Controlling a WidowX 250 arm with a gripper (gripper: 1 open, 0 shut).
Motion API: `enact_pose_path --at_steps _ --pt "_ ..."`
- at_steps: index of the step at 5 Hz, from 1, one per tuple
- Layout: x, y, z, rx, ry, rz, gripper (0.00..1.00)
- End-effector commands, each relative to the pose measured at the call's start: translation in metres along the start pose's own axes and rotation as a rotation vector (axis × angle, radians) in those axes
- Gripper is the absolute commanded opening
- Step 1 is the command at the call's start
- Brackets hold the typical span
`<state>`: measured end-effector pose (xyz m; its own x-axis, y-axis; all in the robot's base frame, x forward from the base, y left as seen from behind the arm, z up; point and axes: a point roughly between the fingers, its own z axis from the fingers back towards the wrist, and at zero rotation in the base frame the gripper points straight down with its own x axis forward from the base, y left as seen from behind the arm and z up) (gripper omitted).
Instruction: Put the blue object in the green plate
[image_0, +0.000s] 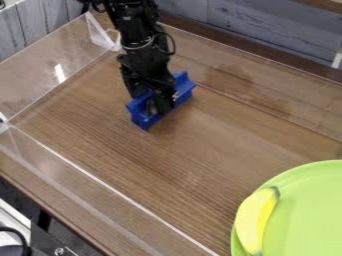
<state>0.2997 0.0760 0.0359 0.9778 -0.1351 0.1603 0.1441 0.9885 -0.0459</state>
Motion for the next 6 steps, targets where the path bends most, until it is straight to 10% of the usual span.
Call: enact_pose_path --at_steps 1,6 --pt "0.0050 -0.0021 -0.0009 0.005 -0.010 -0.011 0.00" --pt "0.0141 -0.0068 -0.0044 0.004 -0.007 -0.016 0.00"
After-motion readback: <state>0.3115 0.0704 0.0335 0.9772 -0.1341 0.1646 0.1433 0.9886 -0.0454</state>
